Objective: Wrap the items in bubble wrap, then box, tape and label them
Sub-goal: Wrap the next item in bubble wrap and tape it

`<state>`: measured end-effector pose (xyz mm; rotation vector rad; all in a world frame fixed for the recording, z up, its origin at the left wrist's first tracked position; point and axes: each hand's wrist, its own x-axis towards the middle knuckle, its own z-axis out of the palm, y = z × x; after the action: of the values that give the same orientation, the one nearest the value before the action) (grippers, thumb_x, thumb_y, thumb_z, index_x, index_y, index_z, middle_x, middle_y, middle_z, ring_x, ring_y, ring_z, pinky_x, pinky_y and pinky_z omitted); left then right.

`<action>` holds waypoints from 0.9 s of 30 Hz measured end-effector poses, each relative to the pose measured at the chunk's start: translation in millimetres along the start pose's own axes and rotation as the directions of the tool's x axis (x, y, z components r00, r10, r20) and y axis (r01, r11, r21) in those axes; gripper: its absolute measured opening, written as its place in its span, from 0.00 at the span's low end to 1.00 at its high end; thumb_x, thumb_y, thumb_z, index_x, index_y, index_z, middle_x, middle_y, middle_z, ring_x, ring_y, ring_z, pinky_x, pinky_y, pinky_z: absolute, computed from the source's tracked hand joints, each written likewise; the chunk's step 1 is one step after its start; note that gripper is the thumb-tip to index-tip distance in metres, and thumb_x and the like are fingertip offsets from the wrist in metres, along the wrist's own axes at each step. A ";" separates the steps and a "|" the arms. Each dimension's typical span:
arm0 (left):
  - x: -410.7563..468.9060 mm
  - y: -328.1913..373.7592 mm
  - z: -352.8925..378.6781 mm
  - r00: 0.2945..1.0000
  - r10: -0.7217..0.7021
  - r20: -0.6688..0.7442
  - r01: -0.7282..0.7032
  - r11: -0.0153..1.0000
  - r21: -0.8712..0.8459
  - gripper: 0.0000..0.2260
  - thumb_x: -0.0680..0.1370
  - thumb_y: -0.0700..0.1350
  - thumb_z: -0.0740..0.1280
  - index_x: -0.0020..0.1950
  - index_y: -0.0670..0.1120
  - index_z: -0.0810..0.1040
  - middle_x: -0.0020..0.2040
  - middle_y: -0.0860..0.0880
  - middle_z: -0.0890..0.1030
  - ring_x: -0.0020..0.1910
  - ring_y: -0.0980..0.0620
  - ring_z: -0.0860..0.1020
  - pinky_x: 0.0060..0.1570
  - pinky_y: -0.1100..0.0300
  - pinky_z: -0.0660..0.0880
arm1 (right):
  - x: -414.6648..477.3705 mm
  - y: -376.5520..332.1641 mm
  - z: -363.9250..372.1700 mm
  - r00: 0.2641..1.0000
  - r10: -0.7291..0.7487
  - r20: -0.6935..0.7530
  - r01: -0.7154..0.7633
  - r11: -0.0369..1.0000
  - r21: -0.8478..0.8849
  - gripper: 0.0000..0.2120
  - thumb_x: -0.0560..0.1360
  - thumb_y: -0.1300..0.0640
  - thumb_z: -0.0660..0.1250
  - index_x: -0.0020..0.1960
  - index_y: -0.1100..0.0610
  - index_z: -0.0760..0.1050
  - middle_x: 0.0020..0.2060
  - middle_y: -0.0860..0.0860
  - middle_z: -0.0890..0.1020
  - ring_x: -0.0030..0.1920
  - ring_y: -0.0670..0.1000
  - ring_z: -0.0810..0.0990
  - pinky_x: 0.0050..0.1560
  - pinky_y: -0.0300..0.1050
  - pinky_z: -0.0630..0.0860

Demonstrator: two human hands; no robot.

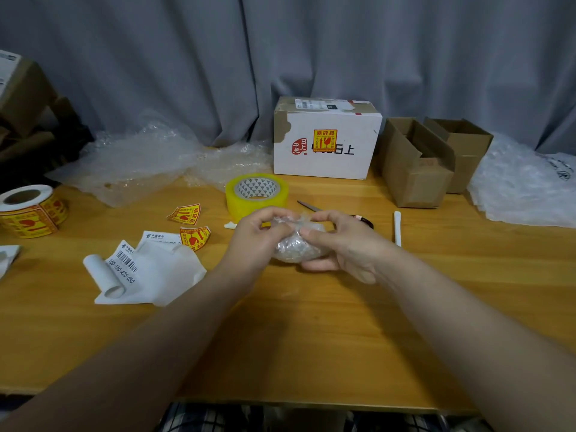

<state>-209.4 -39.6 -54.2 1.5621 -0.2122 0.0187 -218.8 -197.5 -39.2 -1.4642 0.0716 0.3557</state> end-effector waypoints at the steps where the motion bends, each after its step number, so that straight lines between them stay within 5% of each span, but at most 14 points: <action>1: 0.3 0.3 -1.3 1.000 -0.004 0.012 0.005 1.000 -0.018 0.12 0.75 0.34 0.65 0.42 0.51 0.82 0.46 0.46 0.82 0.43 0.49 0.80 0.42 0.55 0.77 | 0.2 0.9 0.8 0.999 -0.046 -0.014 0.046 0.999 -0.021 0.19 0.73 0.62 0.70 0.62 0.57 0.70 0.54 0.61 0.79 0.46 0.55 0.84 0.42 0.48 0.83; 6: 11.5 4.1 -10.1 0.993 -0.083 0.085 0.093 0.987 -0.129 0.10 0.78 0.45 0.62 0.40 0.49 0.81 0.54 0.44 0.79 0.52 0.47 0.79 0.48 0.49 0.77 | 7.5 7.7 5.4 0.946 -0.301 -0.120 0.284 0.949 -0.138 0.15 0.73 0.66 0.70 0.59 0.58 0.78 0.56 0.54 0.79 0.46 0.53 0.83 0.39 0.47 0.83; 9: 19.3 3.8 -12.3 0.998 -0.063 0.019 0.064 0.994 -0.090 0.08 0.79 0.48 0.63 0.46 0.45 0.73 0.47 0.46 0.78 0.43 0.52 0.79 0.41 0.57 0.78 | 14.5 6.6 4.1 0.906 -0.411 -0.098 0.381 0.895 -0.234 0.12 0.75 0.65 0.68 0.57 0.55 0.80 0.58 0.54 0.77 0.44 0.50 0.82 0.31 0.40 0.80; 12: 30.0 -0.4 -8.1 0.998 -0.058 0.033 0.058 0.998 0.020 0.07 0.77 0.44 0.67 0.51 0.48 0.70 0.50 0.47 0.76 0.43 0.53 0.77 0.39 0.60 0.76 | 24.8 1.1 2.5 0.836 -0.540 -0.101 0.470 0.797 -0.380 0.13 0.77 0.68 0.64 0.52 0.51 0.81 0.53 0.55 0.78 0.35 0.41 0.78 0.27 0.34 0.75; 16: 36.9 -7.1 1.7 0.992 -0.109 0.066 0.113 0.992 -0.054 0.11 0.76 0.38 0.68 0.57 0.46 0.73 0.53 0.44 0.80 0.49 0.47 0.80 0.54 0.52 0.76 | 39.2 2.4 -0.4 0.803 -0.578 -0.144 0.457 0.753 -0.473 0.11 0.78 0.65 0.63 0.55 0.52 0.77 0.53 0.49 0.77 0.46 0.42 0.78 0.44 0.38 0.77; 20: 36.7 -14.6 4.8 1.000 -0.009 -0.001 0.009 0.997 -0.083 0.12 0.75 0.35 0.69 0.55 0.46 0.73 0.53 0.48 0.81 0.46 0.53 0.82 0.48 0.57 0.80 | 45.7 13.9 -8.2 0.848 -0.421 -0.323 0.358 0.903 -0.238 0.27 0.73 0.54 0.72 0.69 0.50 0.66 0.57 0.48 0.76 0.54 0.47 0.78 0.55 0.43 0.78; 24: 37.4 -15.6 13.6 0.999 -0.010 -0.038 0.006 0.994 -0.106 0.08 0.77 0.38 0.67 0.54 0.46 0.72 0.50 0.50 0.81 0.43 0.55 0.82 0.44 0.58 0.81 | 50.7 14.8 -5.7 0.925 -0.277 -0.260 0.294 0.956 0.025 0.18 0.74 0.51 0.71 0.61 0.56 0.76 0.52 0.52 0.84 0.53 0.52 0.82 0.56 0.49 0.77; 27: 41.3 -19.4 16.6 0.986 0.102 -0.132 -0.086 0.989 0.123 0.07 0.76 0.41 0.68 0.52 0.49 0.73 0.51 0.49 0.79 0.47 0.55 0.80 0.44 0.63 0.78 | 53.9 14.3 -5.0 0.945 -0.242 -0.220 0.265 0.961 0.078 0.15 0.77 0.53 0.68 0.62 0.54 0.72 0.54 0.53 0.83 0.51 0.53 0.83 0.50 0.53 0.81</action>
<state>-168.1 -61.3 -67.4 1.6588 -0.1781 0.2163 -170.9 -191.1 -67.6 -1.3808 0.0680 -0.0134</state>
